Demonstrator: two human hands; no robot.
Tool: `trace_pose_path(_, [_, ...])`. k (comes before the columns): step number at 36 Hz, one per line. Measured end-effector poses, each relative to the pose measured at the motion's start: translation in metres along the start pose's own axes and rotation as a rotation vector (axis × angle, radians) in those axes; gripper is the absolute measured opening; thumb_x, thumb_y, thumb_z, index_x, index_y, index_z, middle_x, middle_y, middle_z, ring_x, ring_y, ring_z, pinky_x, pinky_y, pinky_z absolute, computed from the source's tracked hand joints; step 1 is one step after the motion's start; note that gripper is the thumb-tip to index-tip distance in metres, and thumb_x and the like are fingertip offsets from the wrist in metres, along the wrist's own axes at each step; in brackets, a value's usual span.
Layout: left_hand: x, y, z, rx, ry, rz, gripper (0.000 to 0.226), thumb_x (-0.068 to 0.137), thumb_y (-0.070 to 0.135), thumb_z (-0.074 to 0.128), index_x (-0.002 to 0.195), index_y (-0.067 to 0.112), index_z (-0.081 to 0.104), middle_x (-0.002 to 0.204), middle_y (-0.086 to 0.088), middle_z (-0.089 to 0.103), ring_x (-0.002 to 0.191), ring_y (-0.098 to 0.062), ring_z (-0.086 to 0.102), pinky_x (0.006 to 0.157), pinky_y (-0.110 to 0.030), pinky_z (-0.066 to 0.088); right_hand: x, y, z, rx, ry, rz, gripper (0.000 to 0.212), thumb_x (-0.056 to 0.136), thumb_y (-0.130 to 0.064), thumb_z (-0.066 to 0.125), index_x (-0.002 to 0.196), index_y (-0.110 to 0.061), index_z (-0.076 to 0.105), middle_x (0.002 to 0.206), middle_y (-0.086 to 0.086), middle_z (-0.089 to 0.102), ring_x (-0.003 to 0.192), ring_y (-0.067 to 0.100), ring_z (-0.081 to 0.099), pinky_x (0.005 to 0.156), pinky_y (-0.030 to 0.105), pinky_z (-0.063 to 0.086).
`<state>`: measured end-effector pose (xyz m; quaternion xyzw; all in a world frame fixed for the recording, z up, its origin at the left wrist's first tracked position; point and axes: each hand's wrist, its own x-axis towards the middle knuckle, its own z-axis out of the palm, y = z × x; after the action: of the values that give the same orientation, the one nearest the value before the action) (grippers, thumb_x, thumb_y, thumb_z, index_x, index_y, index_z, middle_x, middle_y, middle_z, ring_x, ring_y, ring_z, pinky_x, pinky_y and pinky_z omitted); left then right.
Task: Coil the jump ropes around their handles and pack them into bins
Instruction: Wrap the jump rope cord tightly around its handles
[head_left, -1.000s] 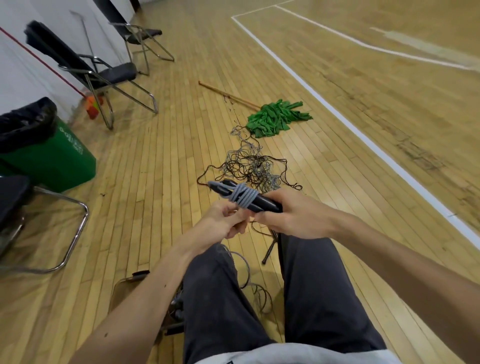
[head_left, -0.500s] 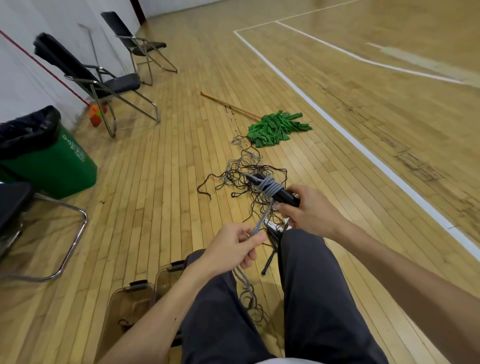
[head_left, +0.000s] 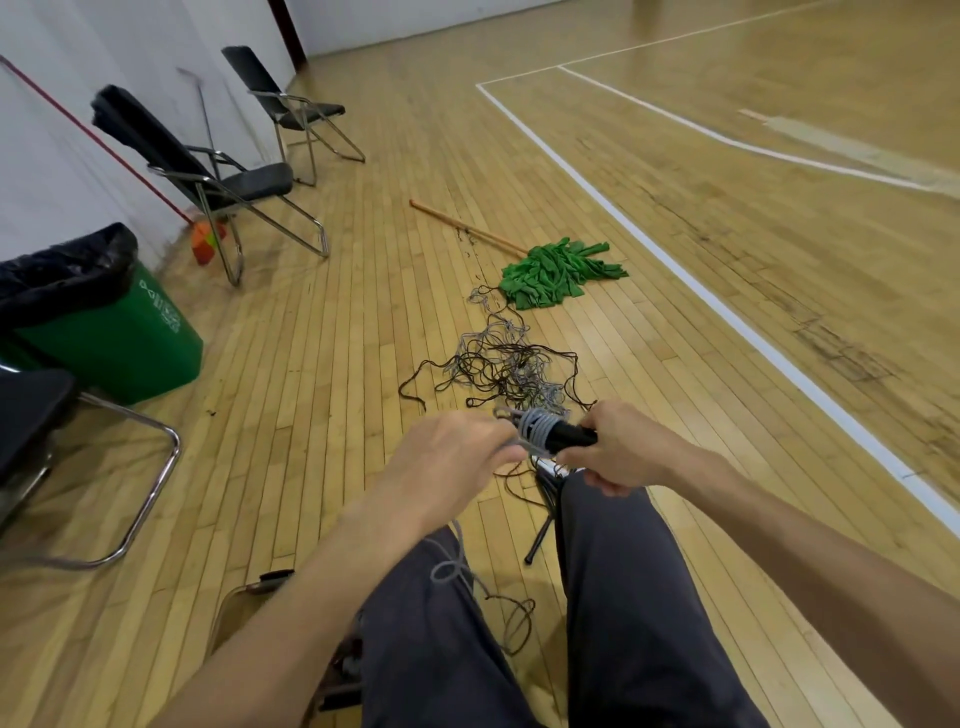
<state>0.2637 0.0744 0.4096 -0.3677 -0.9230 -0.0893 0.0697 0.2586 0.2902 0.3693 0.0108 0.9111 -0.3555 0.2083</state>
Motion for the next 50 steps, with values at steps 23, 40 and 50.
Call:
trace_pose_path(23, [0.035,-0.018,-0.043,-0.210,-0.294,-0.065,0.034,0.066,0.055,0.082,0.069,0.027,0.063,0.063,0.013,0.054,0.062,-0.001,0.049,0.058,-0.021,0.038,-0.044,-0.035,0.002,-0.271,-0.380,-0.208,0.027,0.093,-0.038,0.069,0.076,-0.020,0.060,0.063,-0.003,0.063,0.045,0.008,0.054,0.047,0.016,0.041])
trace_pose_path(40, [0.026,-0.031,-0.011,-0.822,-0.371,-0.201,0.033,0.071,0.036,0.086,0.074,0.017,0.059,0.063,-0.005,0.057,0.057,-0.017,0.046,0.053,-0.028,0.038,-0.066,-0.040,-0.002,-0.212,-0.324,-0.388,0.020,0.092,-0.037,0.072,0.078,-0.028,0.060,0.070,-0.002,0.066,0.054,0.010,0.060,0.051,0.022,0.047])
trace_pose_path(50, [0.004,-0.035,0.021,-1.086,-0.311,-0.202,0.045,0.066,0.073,0.071,0.073,0.029,0.067,0.063,0.000,0.058,0.055,-0.016,0.049,0.049,-0.020,0.036,-0.073,-0.052,0.006,-0.055,-0.214,-0.518,0.025,0.085,-0.016,0.064,0.066,-0.021,0.049,0.059,-0.001,0.046,0.051,0.013,0.041,0.050,0.033,0.035])
